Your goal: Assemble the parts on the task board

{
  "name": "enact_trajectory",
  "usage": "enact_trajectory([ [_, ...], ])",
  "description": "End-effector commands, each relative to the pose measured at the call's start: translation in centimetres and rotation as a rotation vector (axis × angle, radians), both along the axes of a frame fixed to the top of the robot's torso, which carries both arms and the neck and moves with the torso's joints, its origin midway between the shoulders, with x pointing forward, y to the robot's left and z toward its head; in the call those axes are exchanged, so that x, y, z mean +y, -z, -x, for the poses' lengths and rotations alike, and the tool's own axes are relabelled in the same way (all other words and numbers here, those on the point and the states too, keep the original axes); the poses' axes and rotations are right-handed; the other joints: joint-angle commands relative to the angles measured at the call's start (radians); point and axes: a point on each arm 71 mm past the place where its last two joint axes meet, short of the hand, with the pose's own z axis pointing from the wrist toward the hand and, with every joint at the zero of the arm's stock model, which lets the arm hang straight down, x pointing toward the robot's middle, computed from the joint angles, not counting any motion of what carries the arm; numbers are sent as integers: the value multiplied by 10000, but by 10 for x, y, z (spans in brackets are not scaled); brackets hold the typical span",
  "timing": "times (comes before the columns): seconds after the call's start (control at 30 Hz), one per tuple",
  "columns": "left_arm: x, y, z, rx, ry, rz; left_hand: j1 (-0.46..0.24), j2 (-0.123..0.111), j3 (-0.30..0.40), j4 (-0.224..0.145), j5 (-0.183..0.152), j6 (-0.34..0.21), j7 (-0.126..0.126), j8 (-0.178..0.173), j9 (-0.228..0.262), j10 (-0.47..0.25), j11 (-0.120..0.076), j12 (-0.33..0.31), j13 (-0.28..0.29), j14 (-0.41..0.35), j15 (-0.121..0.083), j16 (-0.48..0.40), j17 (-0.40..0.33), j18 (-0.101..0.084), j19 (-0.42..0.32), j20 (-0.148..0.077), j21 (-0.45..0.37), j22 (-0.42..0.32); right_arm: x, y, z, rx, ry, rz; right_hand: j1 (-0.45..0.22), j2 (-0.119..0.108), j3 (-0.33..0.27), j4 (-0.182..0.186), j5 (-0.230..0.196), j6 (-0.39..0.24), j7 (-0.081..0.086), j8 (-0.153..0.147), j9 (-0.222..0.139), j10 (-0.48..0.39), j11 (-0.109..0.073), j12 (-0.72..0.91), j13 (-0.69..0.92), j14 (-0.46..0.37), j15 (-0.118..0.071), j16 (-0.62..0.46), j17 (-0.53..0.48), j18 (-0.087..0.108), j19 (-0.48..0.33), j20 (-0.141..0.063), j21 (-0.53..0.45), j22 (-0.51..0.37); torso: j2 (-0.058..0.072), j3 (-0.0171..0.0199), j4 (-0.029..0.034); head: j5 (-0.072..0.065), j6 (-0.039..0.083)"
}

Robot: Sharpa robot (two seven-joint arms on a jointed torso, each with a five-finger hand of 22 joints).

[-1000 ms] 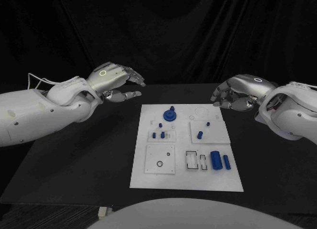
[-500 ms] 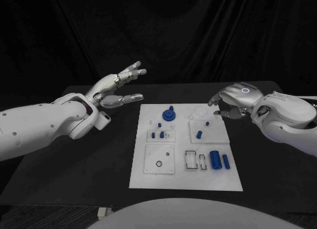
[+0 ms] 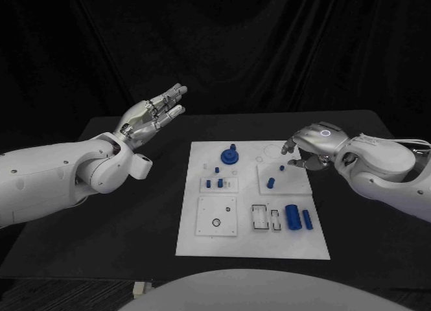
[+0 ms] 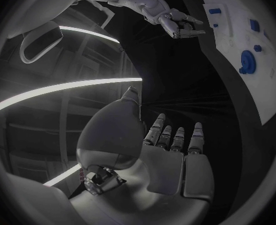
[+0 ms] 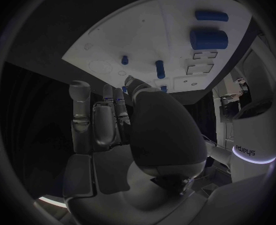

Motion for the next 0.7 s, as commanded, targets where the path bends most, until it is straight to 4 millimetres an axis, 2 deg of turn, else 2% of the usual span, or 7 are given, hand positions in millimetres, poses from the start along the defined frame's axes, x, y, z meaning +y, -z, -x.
enact_trajectory([
  [0.03, -2, -6, 3, -485, 281, 1232, 125, 24, -94, -8, 10, 3, 100, -40, -11, 22, 100, -52, -10, -7, 123, -36, -9, 104, -2, 152, -7, -11, 1, 5, 0, 120, -51, 47, 66, 2, 69, -2, 84, 74, 19, -25, -1, 111, -6, 72, -33, 86, 0, 61, 45, -14, 94, 5, 82, 94, -5, 3, -15, -3, -2],
  [0.3, -3, -3, 4, -387, 346, 1284, 147, 32, -160, -7, -15, -66, 84, -49, -18, 26, 110, -51, -9, -7, 207, -36, -9, 134, 8, 277, -6, -39, 2, 14, 0, 260, -36, 7, 47, -18, 95, 10, 89, 63, 23, -49, -10, 190, 21, 93, -63, 103, 6, 88, 73, -27, 142, 4, 153, 135, 5, 3, -21, -9, -2],
  [0.47, -3, -2, 5, -336, 353, 1286, 209, 78, -229, -9, 22, -393, -58, -81, -48, 21, 52, -53, -11, -7, 283, -36, -9, 192, 20, 439, -4, -81, 3, 18, -1, 281, -28, -12, 36, -18, 117, 17, 69, 51, 28, -67, -16, 242, 35, 105, -85, 110, 11, 96, 79, -32, 164, 7, 174, 155, 5, 3, -17, -13, -2],
  [0.5, -3, -1, 5, -329, 359, 1292, 222, 90, -254, -8, 20, -525, -135, -90, -58, 19, 56, -53, -11, -7, 301, -36, -9, 215, 23, 479, -3, -95, 3, 18, -1, 281, -30, -16, 49, -11, 134, 10, 77, 48, 29, -73, -19, 255, 37, 106, -94, 112, 13, 99, 81, -35, 173, 8, 186, 163, 6, 3, -17, -15, -2],
  [0.57, -3, -1, 5, -330, 358, 1301, 108, 52, -357, -5, -145, -1077, -623, -127, -97, 19, 176, -53, -11, -7, 350, -36, -9, 308, 27, 593, -3, -179, 4, 19, -2, 288, -34, -14, 65, -13, 156, 2, 94, 29, 30, -90, -26, 272, 41, 105, -110, 116, 16, 104, 86, -34, 178, 9, 179, 169, 6, 3, -17, -17, -2],
  [0.67, -3, 0, 6, -355, 331, 1309, -63, -14, -394, 4, -379, -1534, -1009, -165, -138, -3, 248, -58, -16, -7, 370, -36, -9, 365, 30, 612, -2, -238, 5, 21, -3, 306, -48, -3, 103, 2, 222, -13, 150, 24, 33, -110, -35, 330, 52, 109, -148, 127, 21, 122, 105, -43, 211, 12, 224, 202, 4, 2, -16, -15, -2],
  [0.7, -3, 0, 6, -363, 322, 1309, -237, -113, -399, 10, -577, -1940, -1246, -203, -178, -20, 231, -62, -20, -7, 387, -36, -9, 383, 30, 595, -2, -276, 5, 22, -3, 313, -52, 2, 106, 2, 226, -14, 153, 26, 34, -111, -35, 334, 53, 109, -150, 128, 21, 123, 106, -43, 212, 12, 225, 204, 4, 2, -17, -14, -2],
])
